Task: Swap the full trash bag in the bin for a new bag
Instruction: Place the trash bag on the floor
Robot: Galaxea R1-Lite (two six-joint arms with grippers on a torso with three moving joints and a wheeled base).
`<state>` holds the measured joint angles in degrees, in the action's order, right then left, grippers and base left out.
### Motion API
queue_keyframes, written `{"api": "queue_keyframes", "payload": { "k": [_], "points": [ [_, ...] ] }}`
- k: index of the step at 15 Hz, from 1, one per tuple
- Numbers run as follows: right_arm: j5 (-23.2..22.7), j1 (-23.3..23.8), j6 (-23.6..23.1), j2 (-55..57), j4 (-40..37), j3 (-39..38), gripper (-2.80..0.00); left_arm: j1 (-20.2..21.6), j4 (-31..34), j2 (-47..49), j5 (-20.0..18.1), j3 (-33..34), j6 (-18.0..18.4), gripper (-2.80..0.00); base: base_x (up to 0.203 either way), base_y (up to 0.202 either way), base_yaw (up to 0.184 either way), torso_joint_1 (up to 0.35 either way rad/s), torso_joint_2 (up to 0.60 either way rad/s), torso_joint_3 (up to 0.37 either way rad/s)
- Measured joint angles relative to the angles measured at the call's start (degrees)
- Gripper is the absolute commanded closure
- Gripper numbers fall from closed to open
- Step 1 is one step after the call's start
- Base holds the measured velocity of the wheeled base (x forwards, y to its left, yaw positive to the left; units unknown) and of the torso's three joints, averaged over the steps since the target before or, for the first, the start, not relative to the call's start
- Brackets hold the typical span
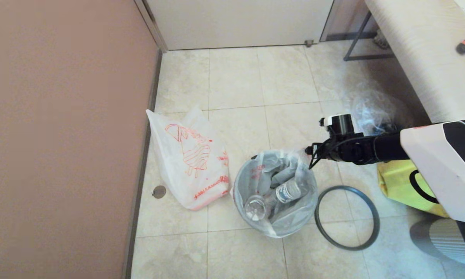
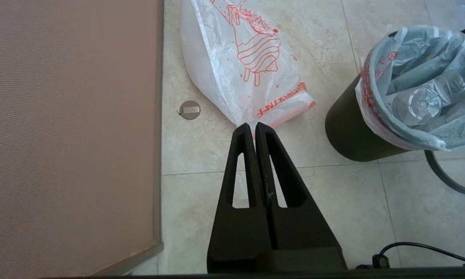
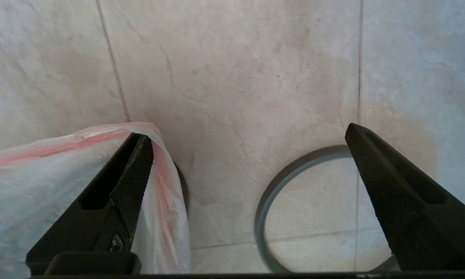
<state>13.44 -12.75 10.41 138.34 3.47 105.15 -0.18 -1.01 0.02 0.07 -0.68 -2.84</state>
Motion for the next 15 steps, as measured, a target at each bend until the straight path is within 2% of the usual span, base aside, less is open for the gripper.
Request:
{"api": "queue_keyframes", "payload": {
  "k": [4, 9, 15],
  "points": [
    [0.1, 0.4, 0.9, -3.5, 0.4, -3.5, -2.8, 0.0, 0.0, 0.0, 0.0, 0.0, 0.0, 0.0, 0.0, 0.0, 0.0, 0.0, 0.0, 0.0],
    [0.1, 1.2, 1.0, -6.8, 8.5, -10.1, -2.8, 0.0, 0.0, 0.0, 0.0, 0.0, 0.0, 0.0, 0.0, 0.0, 0.0, 0.0, 0.0, 0.0],
    [-1.5, 1.1, 6.5, -9.4, 8.8, -11.5, -2.8, 0.0, 0.0, 0.0, 0.0, 0.0, 0.0, 0.0, 0.0, 0.0, 0.0, 0.0, 0.0, 0.0]
  ]
}}
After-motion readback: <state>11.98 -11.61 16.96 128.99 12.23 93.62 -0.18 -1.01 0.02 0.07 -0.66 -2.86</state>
